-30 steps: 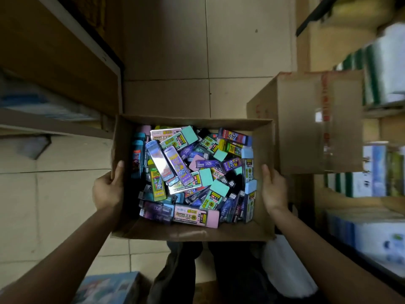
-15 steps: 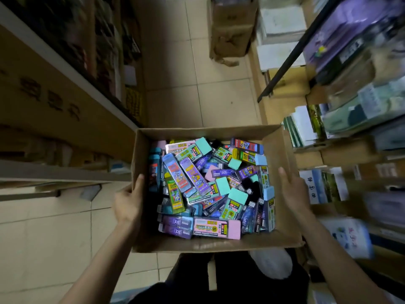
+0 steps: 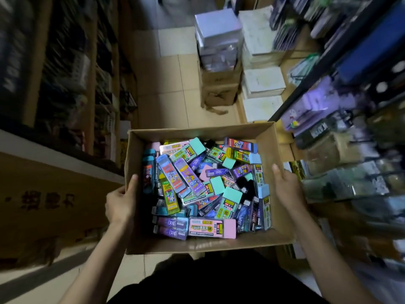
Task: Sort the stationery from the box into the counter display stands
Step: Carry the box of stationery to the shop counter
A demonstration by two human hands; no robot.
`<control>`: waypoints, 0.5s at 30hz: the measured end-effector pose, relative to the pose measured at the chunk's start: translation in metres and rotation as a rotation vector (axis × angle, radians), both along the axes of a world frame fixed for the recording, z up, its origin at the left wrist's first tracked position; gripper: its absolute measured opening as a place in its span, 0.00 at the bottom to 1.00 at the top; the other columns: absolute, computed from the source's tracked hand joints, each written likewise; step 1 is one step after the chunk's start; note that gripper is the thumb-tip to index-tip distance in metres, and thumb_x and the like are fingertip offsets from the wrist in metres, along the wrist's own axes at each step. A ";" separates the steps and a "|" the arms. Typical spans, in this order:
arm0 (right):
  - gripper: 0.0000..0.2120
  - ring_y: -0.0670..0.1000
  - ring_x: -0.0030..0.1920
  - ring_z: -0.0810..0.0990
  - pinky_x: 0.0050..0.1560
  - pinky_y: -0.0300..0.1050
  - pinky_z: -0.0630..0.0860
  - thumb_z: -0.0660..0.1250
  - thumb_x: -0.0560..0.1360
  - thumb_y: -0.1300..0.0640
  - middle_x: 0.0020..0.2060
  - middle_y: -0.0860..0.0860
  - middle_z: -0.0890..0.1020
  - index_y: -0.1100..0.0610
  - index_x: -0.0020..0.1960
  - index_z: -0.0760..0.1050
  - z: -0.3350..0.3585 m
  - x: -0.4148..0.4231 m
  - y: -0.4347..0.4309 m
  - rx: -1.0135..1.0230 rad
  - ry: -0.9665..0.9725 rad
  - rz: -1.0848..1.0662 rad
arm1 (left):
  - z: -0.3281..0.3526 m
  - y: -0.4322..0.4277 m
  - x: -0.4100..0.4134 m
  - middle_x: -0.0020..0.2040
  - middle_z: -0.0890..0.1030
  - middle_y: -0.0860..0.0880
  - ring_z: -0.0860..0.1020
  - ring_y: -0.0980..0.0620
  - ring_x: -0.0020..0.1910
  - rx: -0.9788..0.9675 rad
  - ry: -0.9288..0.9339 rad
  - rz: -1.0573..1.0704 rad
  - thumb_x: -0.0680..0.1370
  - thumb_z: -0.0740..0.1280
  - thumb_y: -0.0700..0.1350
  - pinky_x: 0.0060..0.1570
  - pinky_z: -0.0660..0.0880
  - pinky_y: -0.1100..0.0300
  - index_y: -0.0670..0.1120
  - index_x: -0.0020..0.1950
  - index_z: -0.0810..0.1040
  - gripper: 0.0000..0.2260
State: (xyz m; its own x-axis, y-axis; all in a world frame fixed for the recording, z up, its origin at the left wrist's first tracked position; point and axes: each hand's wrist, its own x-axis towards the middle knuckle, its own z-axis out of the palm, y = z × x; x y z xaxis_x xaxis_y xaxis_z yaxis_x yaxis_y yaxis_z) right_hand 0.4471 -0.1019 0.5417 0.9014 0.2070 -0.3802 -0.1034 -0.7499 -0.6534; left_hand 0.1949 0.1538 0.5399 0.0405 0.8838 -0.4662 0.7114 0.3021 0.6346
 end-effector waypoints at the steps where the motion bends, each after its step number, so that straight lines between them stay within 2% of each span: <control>1: 0.19 0.53 0.32 0.72 0.33 0.43 0.64 0.56 0.80 0.46 0.29 0.50 0.72 0.57 0.38 0.73 0.003 0.016 0.012 -0.001 0.006 0.014 | 0.005 0.012 0.014 0.42 0.82 0.41 0.80 0.40 0.46 0.008 0.013 0.010 0.74 0.64 0.65 0.49 0.76 0.47 0.47 0.42 0.81 0.22; 3: 0.19 0.55 0.35 0.74 0.35 0.45 0.68 0.56 0.80 0.47 0.32 0.52 0.76 0.59 0.42 0.76 0.011 0.049 0.042 0.022 -0.002 0.042 | 0.013 0.036 0.044 0.44 0.82 0.38 0.80 0.38 0.48 0.025 0.019 0.037 0.74 0.64 0.65 0.49 0.75 0.48 0.43 0.45 0.82 0.24; 5: 0.18 0.56 0.36 0.76 0.38 0.47 0.71 0.57 0.81 0.49 0.33 0.54 0.77 0.59 0.42 0.76 0.020 0.083 0.076 0.050 -0.023 0.055 | 0.019 0.065 0.074 0.41 0.82 0.39 0.80 0.38 0.47 0.032 -0.002 0.050 0.74 0.64 0.64 0.48 0.74 0.48 0.43 0.43 0.82 0.24; 7: 0.19 0.53 0.31 0.72 0.33 0.43 0.66 0.57 0.81 0.49 0.28 0.51 0.74 0.57 0.34 0.71 0.025 0.115 0.110 0.049 -0.053 0.056 | 0.023 0.094 0.104 0.38 0.81 0.39 0.80 0.38 0.46 0.042 -0.023 0.051 0.74 0.64 0.64 0.45 0.73 0.50 0.42 0.41 0.81 0.24; 10: 0.20 0.52 0.31 0.71 0.33 0.44 0.63 0.56 0.81 0.49 0.28 0.50 0.73 0.56 0.32 0.69 0.023 0.163 0.162 0.021 -0.042 0.066 | 0.023 0.144 0.149 0.35 0.80 0.40 0.79 0.38 0.43 0.071 0.001 0.054 0.74 0.64 0.64 0.42 0.72 0.50 0.43 0.37 0.80 0.25; 13: 0.18 0.53 0.37 0.73 0.38 0.47 0.68 0.57 0.81 0.50 0.33 0.54 0.75 0.59 0.38 0.73 0.016 0.207 0.219 0.031 -0.060 0.054 | 0.017 0.205 0.199 0.35 0.79 0.40 0.79 0.38 0.42 0.098 0.019 0.042 0.74 0.63 0.65 0.41 0.70 0.52 0.42 0.36 0.79 0.25; 15: 0.15 0.51 0.41 0.73 0.40 0.46 0.67 0.56 0.81 0.50 0.38 0.53 0.76 0.58 0.44 0.74 0.013 0.231 0.255 0.042 -0.063 0.041 | 0.017 0.246 0.231 0.33 0.78 0.42 0.78 0.38 0.41 0.088 0.033 0.017 0.74 0.63 0.64 0.41 0.69 0.53 0.44 0.35 0.78 0.24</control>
State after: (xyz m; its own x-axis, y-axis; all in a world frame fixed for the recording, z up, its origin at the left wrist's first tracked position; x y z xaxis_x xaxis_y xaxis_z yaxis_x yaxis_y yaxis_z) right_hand 0.6785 0.1530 0.5548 0.9139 0.2586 -0.3130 -0.0309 -0.7243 -0.6888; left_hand 0.4258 0.3997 0.5566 0.0108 0.9217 -0.3878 0.7279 0.2587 0.6351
